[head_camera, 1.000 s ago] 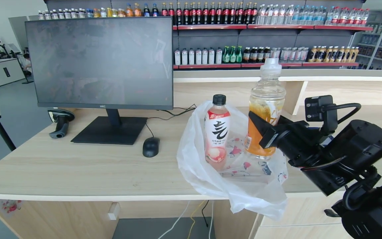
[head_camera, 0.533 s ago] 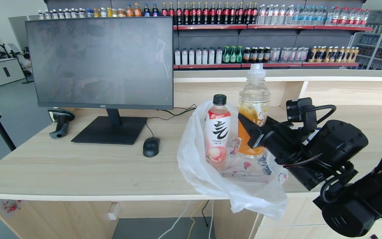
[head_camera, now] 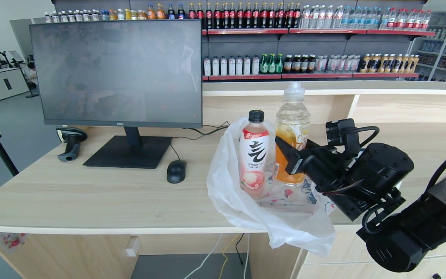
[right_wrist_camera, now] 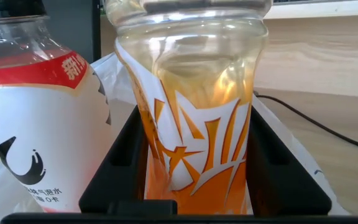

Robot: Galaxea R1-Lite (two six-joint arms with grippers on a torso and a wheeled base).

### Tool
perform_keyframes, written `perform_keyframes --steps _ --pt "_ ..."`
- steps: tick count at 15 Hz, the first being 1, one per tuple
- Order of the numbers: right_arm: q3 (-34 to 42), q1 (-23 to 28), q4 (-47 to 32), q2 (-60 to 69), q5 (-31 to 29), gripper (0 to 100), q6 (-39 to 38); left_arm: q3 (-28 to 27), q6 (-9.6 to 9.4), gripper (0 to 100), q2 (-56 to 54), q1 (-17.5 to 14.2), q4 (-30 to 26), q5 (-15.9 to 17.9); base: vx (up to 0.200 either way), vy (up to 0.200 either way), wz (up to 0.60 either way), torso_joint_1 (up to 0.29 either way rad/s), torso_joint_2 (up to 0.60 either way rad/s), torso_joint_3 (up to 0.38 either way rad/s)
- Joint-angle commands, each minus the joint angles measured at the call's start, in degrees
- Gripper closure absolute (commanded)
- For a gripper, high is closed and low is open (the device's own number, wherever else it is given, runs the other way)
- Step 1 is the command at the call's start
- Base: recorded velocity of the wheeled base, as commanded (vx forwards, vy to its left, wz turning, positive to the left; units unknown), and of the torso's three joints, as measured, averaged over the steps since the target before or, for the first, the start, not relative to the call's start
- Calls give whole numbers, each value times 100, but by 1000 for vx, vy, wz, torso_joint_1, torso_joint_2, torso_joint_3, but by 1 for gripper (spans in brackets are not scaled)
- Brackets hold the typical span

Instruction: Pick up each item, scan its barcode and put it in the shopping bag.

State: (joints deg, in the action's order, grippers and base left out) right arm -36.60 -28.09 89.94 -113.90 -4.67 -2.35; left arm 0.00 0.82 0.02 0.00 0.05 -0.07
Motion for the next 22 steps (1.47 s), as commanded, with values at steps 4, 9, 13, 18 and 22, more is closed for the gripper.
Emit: perform_keyframes --steps 4,9,13,18,22 --pt "-5 40 6 -159 1 100 -11 0 6 0 -2 0 4 -1 0 0 0 0 0 0" --pt "47 67 6 -212 1 100 -11 0 6 0 -2 0 4 -1 0 0 0 0 0 0" --pt "214 75 6 -98 1 100 24 0 6 0 -2 0 4 -1 0 0 0 0 0 0" --pt "522 75 6 43 1 100 24 0 -3 0 -2 0 4 -1 0 0 0 0 0 0" --pt "671 75 6 96 -8 100 33 0 -3 0 -2 0 4 -1 0 0 0 0 0 0"
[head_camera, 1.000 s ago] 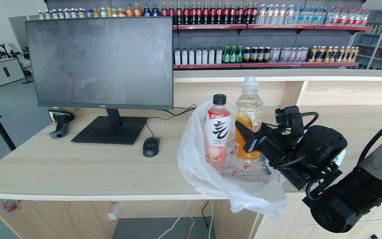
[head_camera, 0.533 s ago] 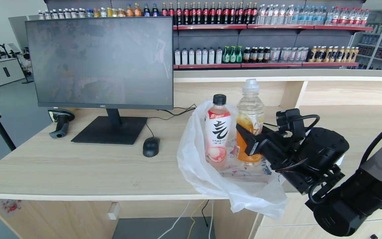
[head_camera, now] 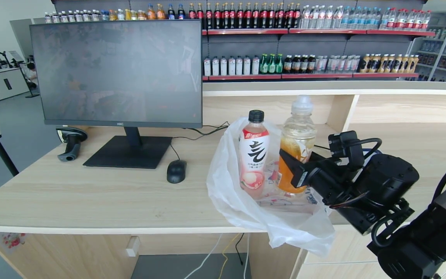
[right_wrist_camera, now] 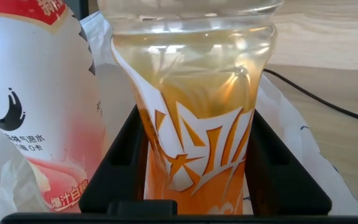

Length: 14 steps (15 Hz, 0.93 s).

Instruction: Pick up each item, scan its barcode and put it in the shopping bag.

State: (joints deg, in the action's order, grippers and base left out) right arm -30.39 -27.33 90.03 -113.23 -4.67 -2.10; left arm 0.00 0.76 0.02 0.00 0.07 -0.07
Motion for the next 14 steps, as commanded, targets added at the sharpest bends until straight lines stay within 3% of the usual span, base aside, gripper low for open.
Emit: perform_keyframes --steps 1,14 --pt "77 0 -3 20 1 100 -1 0 4 0 -2 0 1 -1 0 0 0 0 0 0" --pt "385 0 -3 -6 -8 100 8 0 4 0 -2 0 1 -1 0 0 0 0 0 0"
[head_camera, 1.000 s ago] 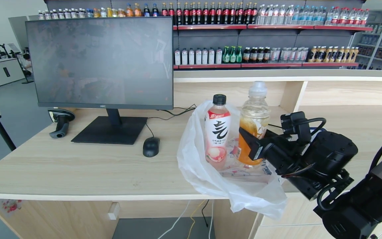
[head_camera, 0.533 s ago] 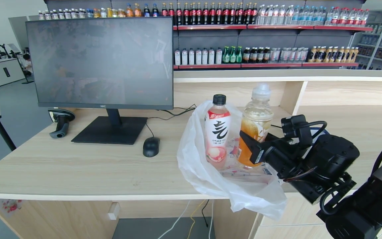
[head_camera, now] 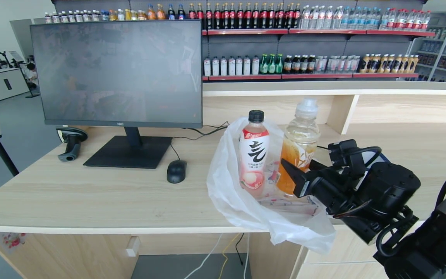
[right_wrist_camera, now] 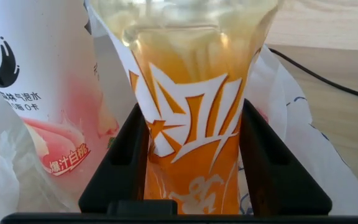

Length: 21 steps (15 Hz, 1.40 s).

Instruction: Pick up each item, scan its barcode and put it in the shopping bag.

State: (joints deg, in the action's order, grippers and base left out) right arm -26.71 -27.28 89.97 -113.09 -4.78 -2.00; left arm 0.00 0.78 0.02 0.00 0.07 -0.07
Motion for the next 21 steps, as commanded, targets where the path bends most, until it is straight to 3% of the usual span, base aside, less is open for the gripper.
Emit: perform_keyframes --steps 1,2,3,15,18,21 --pt "34 4 3 -20 3 100 -2 0 1 0 -2 0 1 -1 0 0 0 0 0 0" --pt "43 -5 3 -20 3 100 -2 0 1 0 -2 0 1 -1 0 0 0 0 0 0" --pt "25 4 3 -11 3 0 -11 0 1 0 -2 0 1 -1 0 0 0 0 0 0" --pt "465 -14 3 1096 -6 0 59 0 -16 0 -2 0 1 7 0 0 0 0 0 0" --pt "1265 -163 3 2538 3 0 147 0 -25 0 -2 0 1 7 0 0 0 0 0 0" --pt "2671 -295 3 4603 3 0 305 0 -34 0 -2 0 1 7 0 0 0 0 0 0"
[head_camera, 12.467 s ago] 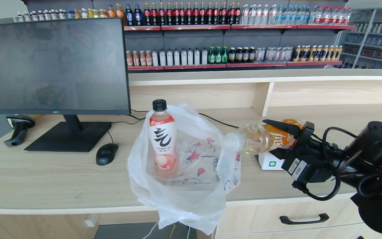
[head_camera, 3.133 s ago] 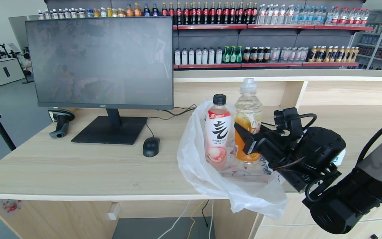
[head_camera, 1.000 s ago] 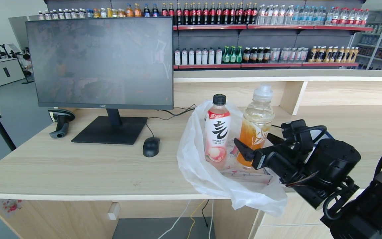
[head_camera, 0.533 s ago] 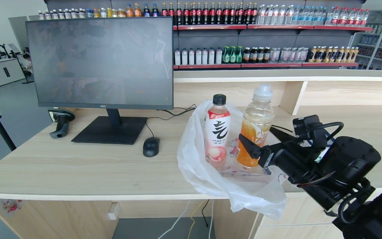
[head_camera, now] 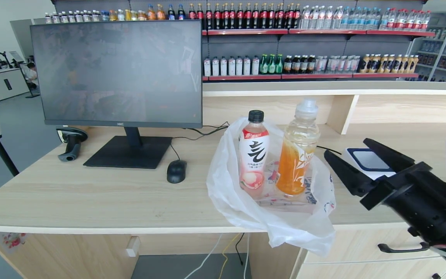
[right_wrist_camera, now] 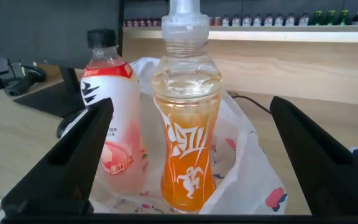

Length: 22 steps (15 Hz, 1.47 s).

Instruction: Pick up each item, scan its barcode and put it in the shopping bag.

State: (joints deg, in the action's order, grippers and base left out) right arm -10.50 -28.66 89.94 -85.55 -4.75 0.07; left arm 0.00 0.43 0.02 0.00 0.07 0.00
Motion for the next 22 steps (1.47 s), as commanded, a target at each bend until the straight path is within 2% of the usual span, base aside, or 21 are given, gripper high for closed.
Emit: perform_keyframes --steps 1,2,3,5,7,8,11,14,15,17,18,22 --pt "1050 -166 -3 2500 45 0 54 0 1 0 -2 0 1 0 0 0 0 0 0 0" --pt "1050 -166 -689 3176 71 0 -7 0 1 0 -2 0 1 0 0 0 0 0 0 0" --pt "1050 -175 -1981 4055 89 0 -34 0 1 0 -2 0 1 0 0 0 0 0 0 0" --pt "1050 -219 -5707 6384 660 0 274 0 1 0 -2 0 1 0 0 0 0 0 0 0" --pt "733 -219 -8845 8133 968 0 318 0 19 0 -2 0 1 0 0 0 0 0 0 0" --pt "496 -228 -9943 8555 985 0 300 0 19 0 -2 0 -7 0 0 0 0 0 0 0" --pt "373 133 -10128 8555 792 0 283 0 28 0 -2 0 -7 -9 0 0 0 0 0 0" --pt "373 1126 -10128 8520 722 0 -34 0 36 0 -2 0 -7 -9 0 0 0 0 0 0" --pt "373 1205 -10128 8467 686 0 -113 0 28 0 -2 0 -7 -9 0 0 0 0 0 0" --pt "382 1205 -10128 8362 -52 0 -7 0 28 0 -2 0 -7 -9 0 0 0 0 0 0" --pt "382 1214 -10128 8063 -219 0 -16 0 28 0 -2 0 -7 -9 0 0 0 0 0 0" --pt "390 1908 -10102 7096 -342 0 -51 0 -16 0 -2 0 -7 0 0 0 0 0 0 0"
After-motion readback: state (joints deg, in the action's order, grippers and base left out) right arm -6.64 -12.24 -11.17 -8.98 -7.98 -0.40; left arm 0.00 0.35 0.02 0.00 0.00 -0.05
